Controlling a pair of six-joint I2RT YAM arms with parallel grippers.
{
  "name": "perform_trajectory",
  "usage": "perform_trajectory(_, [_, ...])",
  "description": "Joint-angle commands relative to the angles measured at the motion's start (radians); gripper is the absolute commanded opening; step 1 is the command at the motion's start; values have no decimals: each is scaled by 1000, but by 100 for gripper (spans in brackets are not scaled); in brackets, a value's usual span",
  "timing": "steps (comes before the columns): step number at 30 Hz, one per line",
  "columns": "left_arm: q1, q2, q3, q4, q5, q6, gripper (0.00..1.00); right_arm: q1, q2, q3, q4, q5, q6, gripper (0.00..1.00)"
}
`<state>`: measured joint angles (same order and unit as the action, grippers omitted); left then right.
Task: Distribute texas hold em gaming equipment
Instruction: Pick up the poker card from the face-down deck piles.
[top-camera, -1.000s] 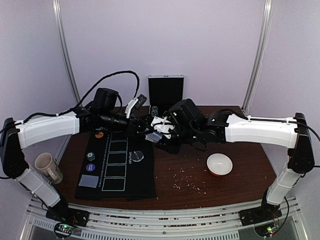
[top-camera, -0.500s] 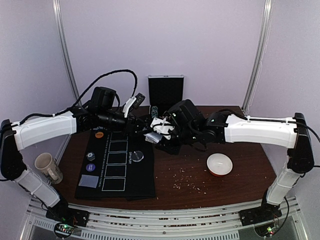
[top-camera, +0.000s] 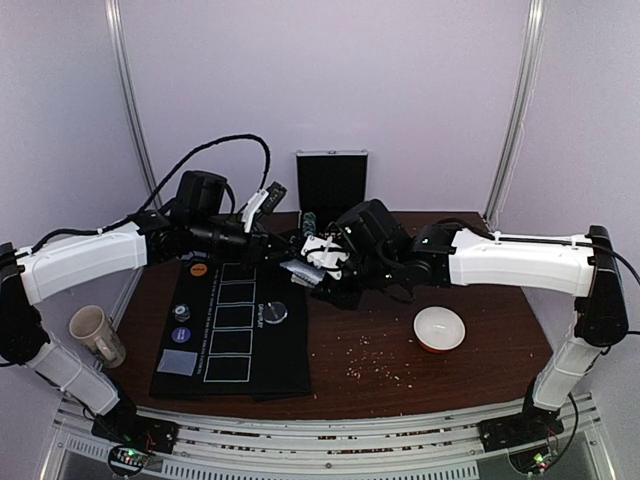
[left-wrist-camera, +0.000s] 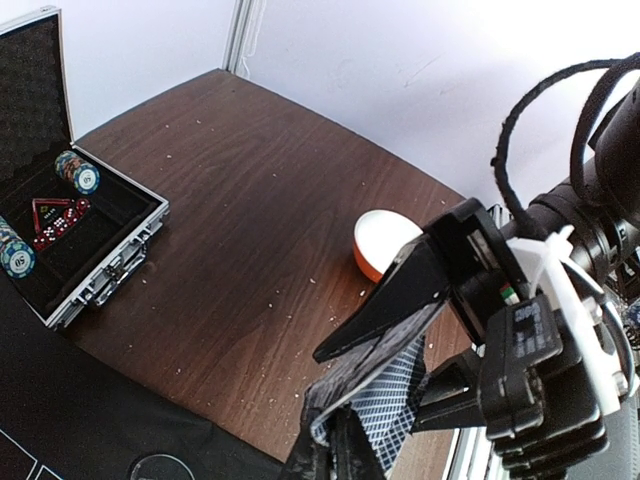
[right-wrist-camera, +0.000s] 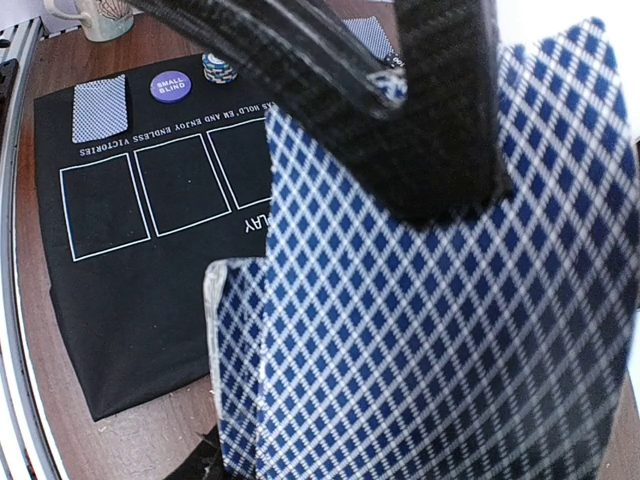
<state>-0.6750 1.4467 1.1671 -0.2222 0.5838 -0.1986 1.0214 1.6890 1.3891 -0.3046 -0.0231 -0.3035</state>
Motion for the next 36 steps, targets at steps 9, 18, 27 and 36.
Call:
perform_trajectory(9, [5,-48,-14,-7,-7,23,0,5,3,30,-1,23,1,50])
perform_trajectory(18, [22,-97,-21,2,4,12,0,2,-10,14,-1,49,0,50])
perform_trajectory(27, [120,-136,-43,0,127,-26,0,-11,-27,-4,2,64,0,50])
perform_trajectory(36, [349,-134,56,-234,9,-13,0,-22,-41,-16,-5,75,1,49])
